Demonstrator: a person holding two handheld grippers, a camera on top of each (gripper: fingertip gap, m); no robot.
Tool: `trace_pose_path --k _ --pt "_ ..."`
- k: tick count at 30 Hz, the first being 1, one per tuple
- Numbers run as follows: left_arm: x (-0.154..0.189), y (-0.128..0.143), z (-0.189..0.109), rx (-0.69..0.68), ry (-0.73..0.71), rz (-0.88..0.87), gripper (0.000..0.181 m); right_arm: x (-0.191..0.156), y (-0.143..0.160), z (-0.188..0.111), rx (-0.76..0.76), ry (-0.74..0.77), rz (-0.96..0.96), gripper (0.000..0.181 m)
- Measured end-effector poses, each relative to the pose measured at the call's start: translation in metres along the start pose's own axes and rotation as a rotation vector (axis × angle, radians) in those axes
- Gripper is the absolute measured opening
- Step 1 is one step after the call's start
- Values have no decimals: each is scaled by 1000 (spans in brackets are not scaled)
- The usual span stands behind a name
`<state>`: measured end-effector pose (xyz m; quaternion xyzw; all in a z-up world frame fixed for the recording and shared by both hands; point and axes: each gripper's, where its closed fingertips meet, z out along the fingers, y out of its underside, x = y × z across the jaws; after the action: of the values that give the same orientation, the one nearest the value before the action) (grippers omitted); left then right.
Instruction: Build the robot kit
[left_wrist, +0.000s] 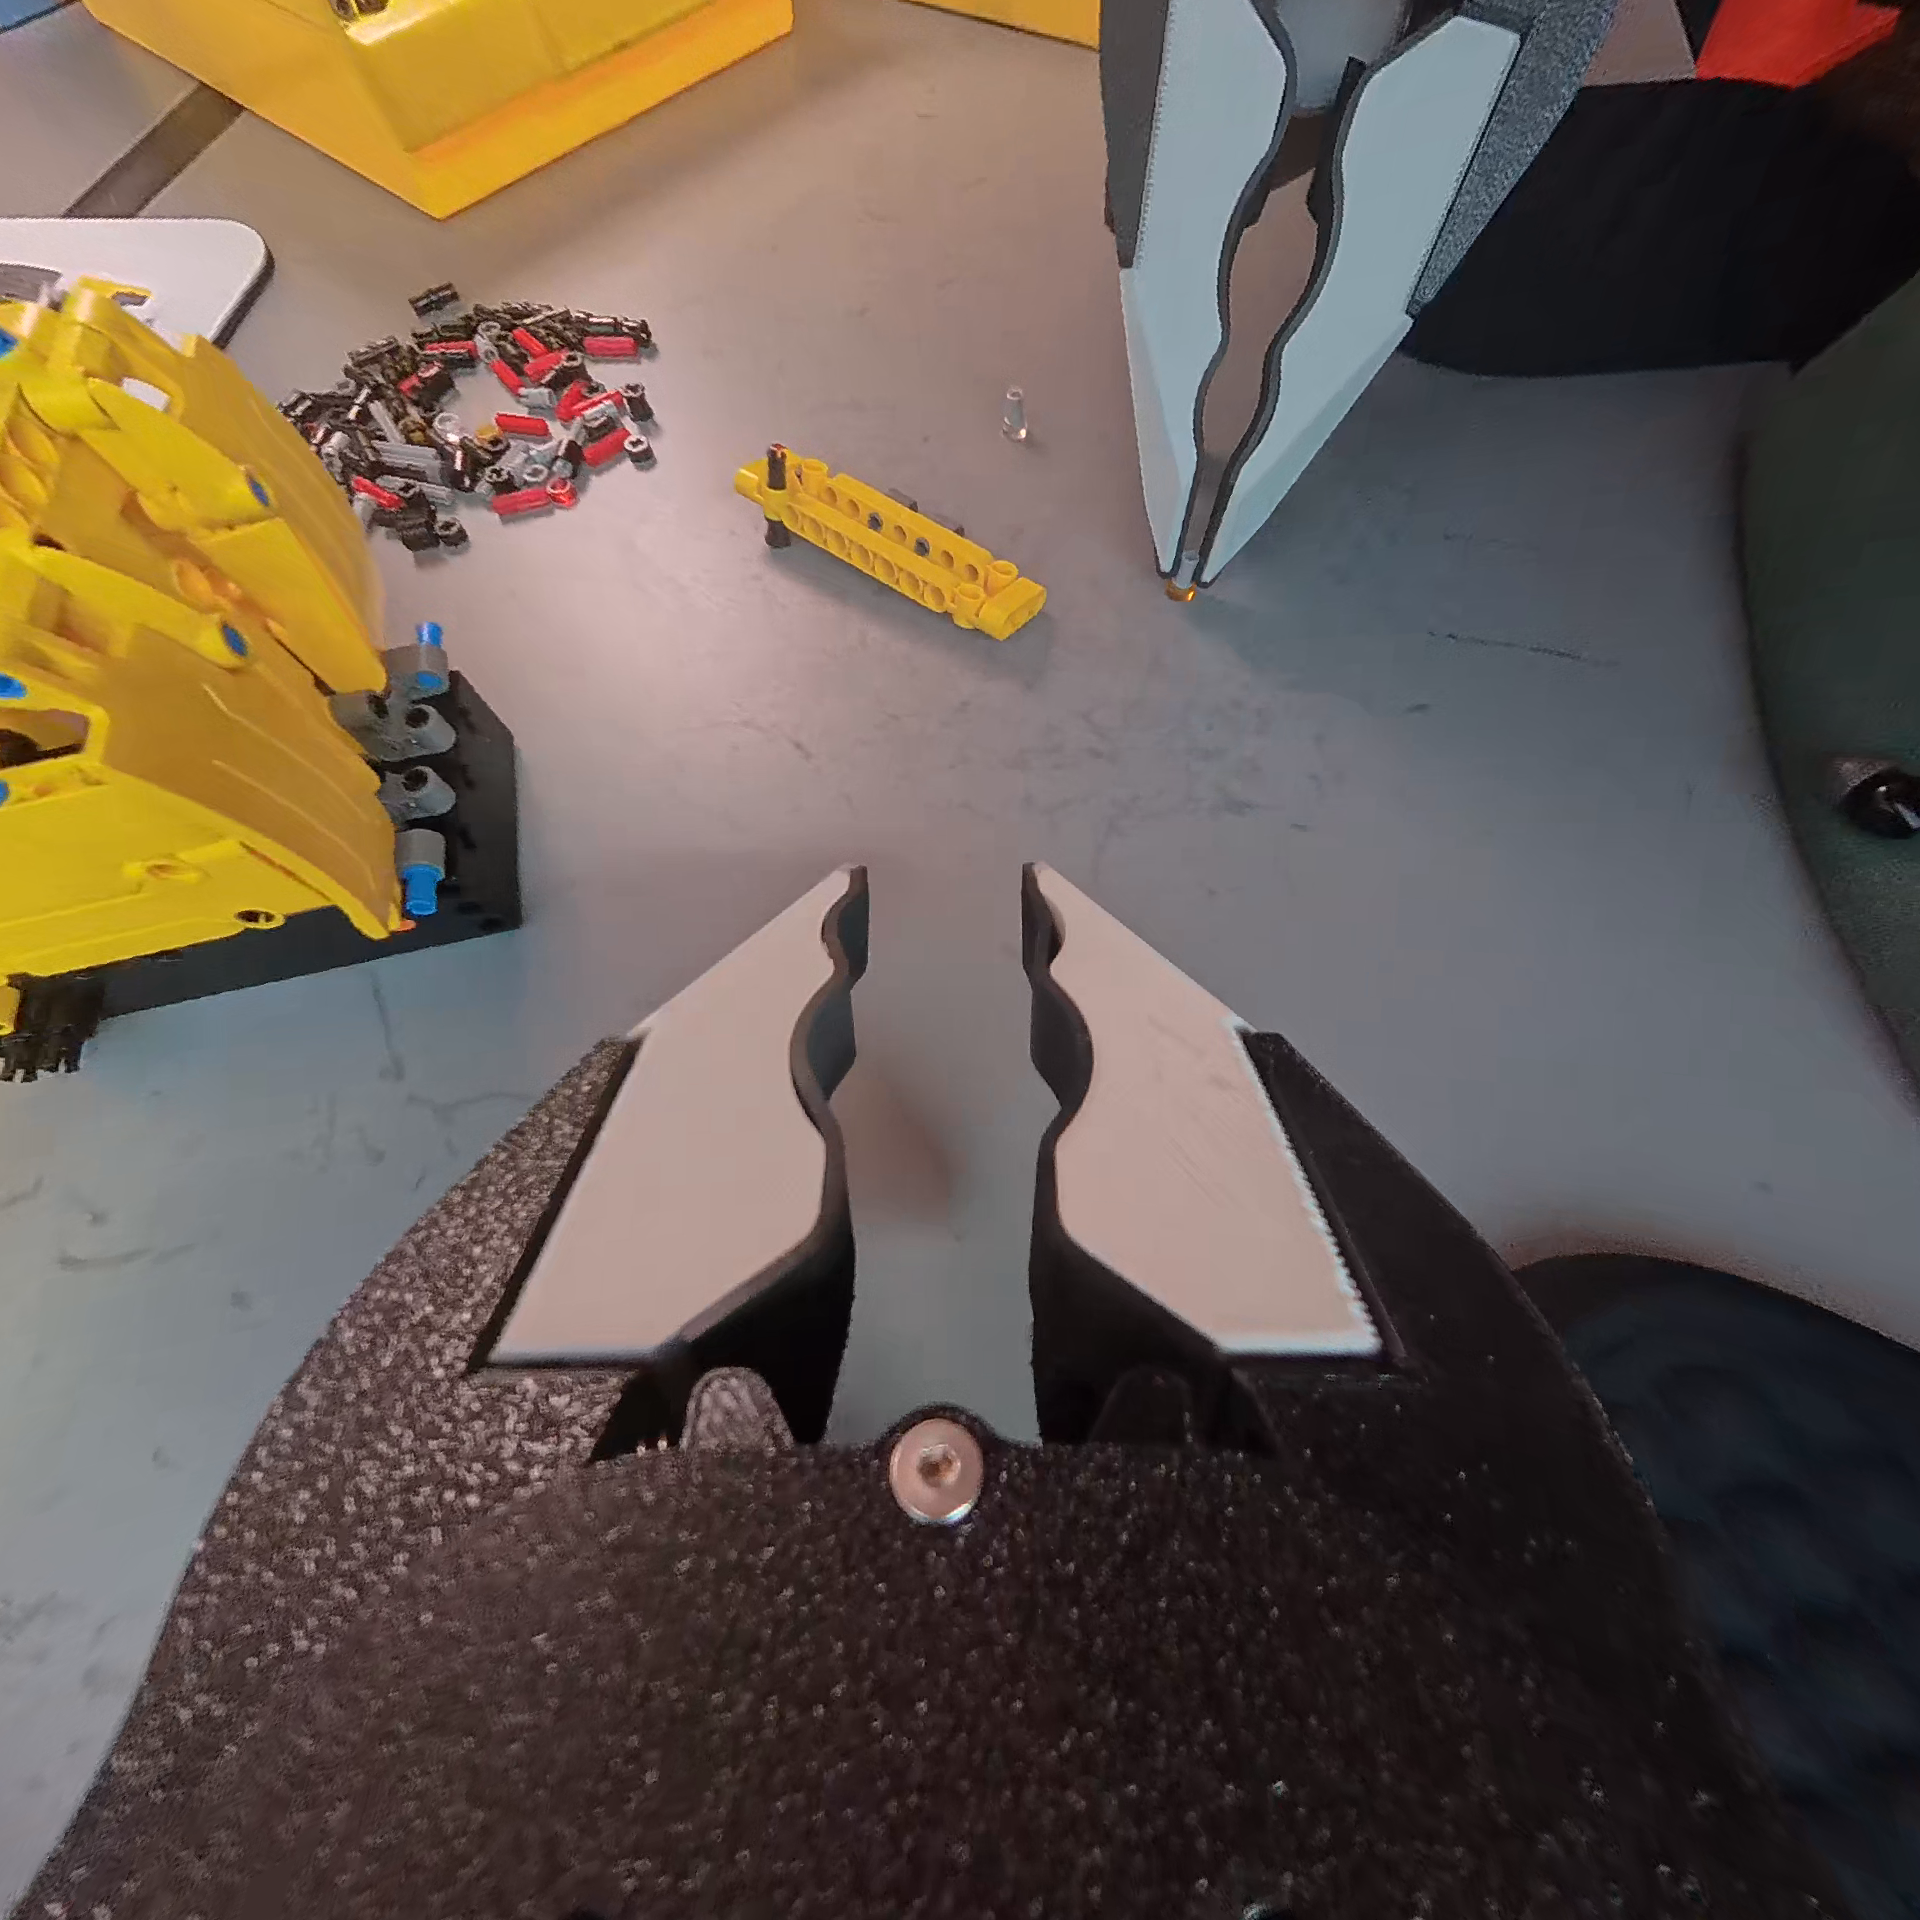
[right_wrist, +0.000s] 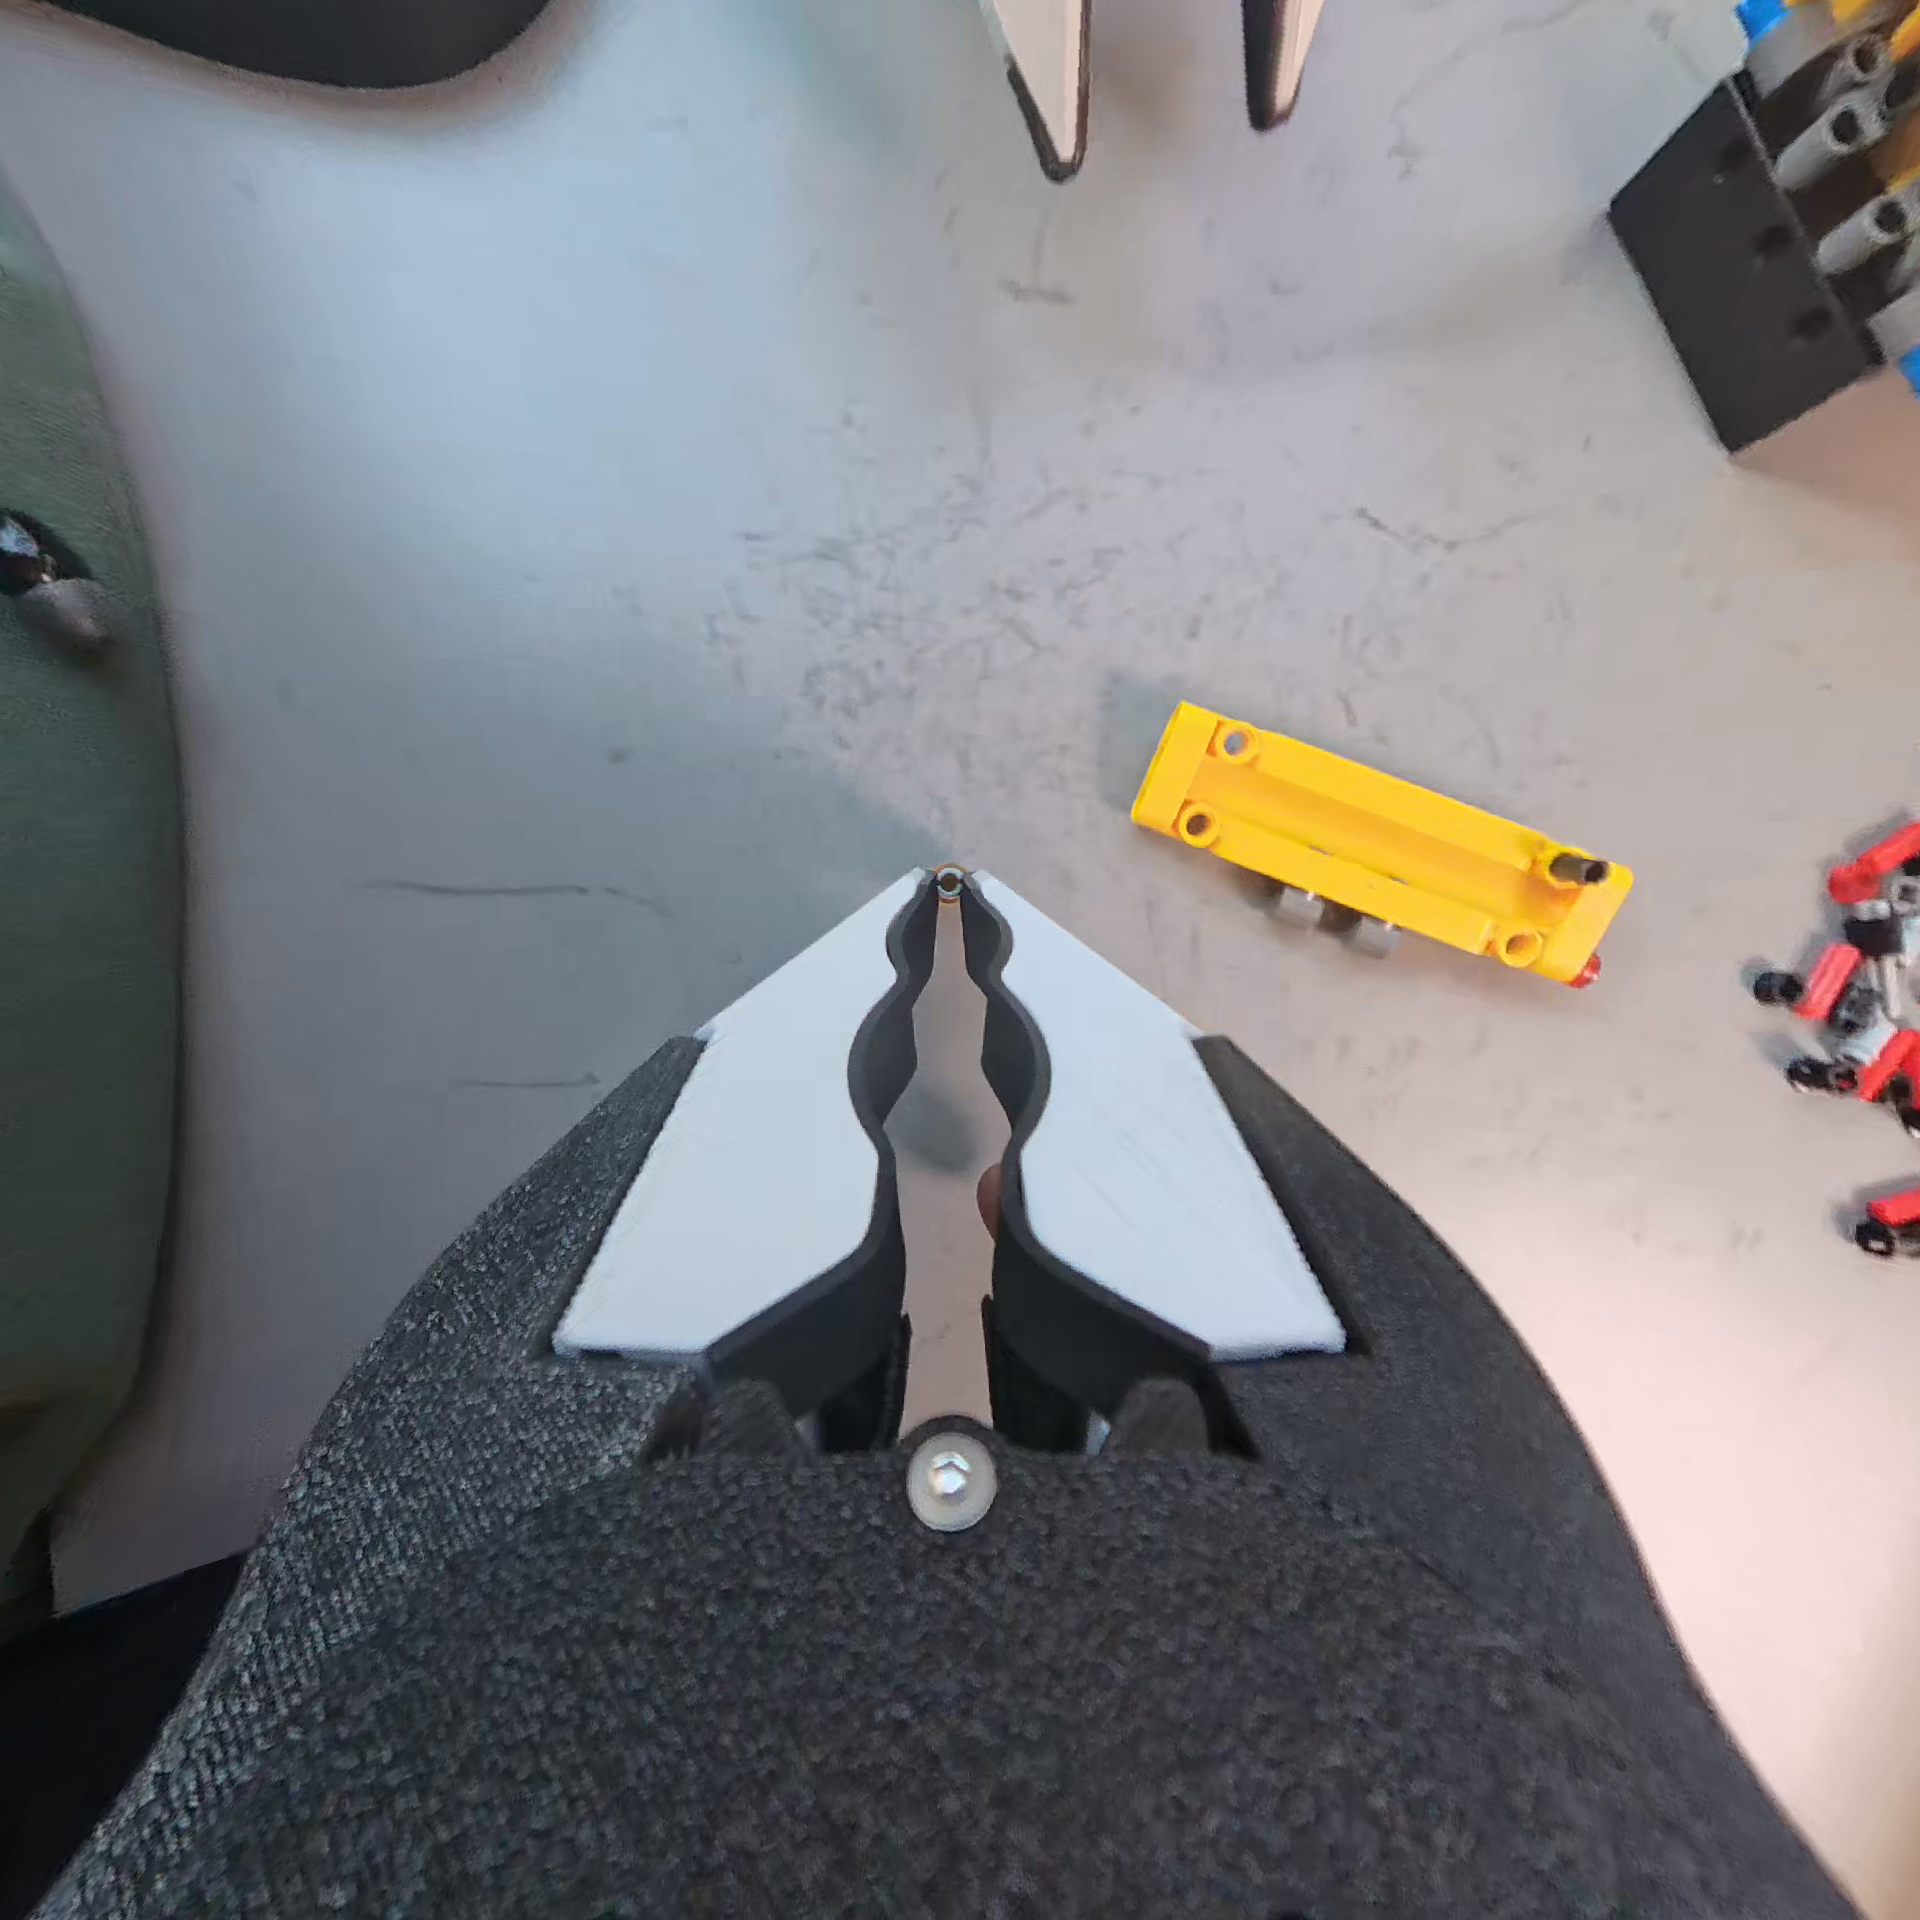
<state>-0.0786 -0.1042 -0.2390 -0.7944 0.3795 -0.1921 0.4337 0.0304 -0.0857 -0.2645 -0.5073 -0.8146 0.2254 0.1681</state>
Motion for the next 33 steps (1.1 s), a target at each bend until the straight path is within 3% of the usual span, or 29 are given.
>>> trace_pose_path --k 10,16,21,28,33 --pt "-9 -32 10 84 -57 -73 30 5 7 -3 26 -6 -7 12" --pt "1 -79 16 189 -70 -104 33 5 -7 -14 140 -38 14 18" --pt "-9 -111 10 345 -155 -178 31 34 -14 -34 272 43 96 23" --pt "-21 -106 22 368 -226 -234 13 102 -3 -36 286 212 208 28" --pt "-27 -100 30 362 -274 -284 11 125 -1 -16 235 122 296 31"
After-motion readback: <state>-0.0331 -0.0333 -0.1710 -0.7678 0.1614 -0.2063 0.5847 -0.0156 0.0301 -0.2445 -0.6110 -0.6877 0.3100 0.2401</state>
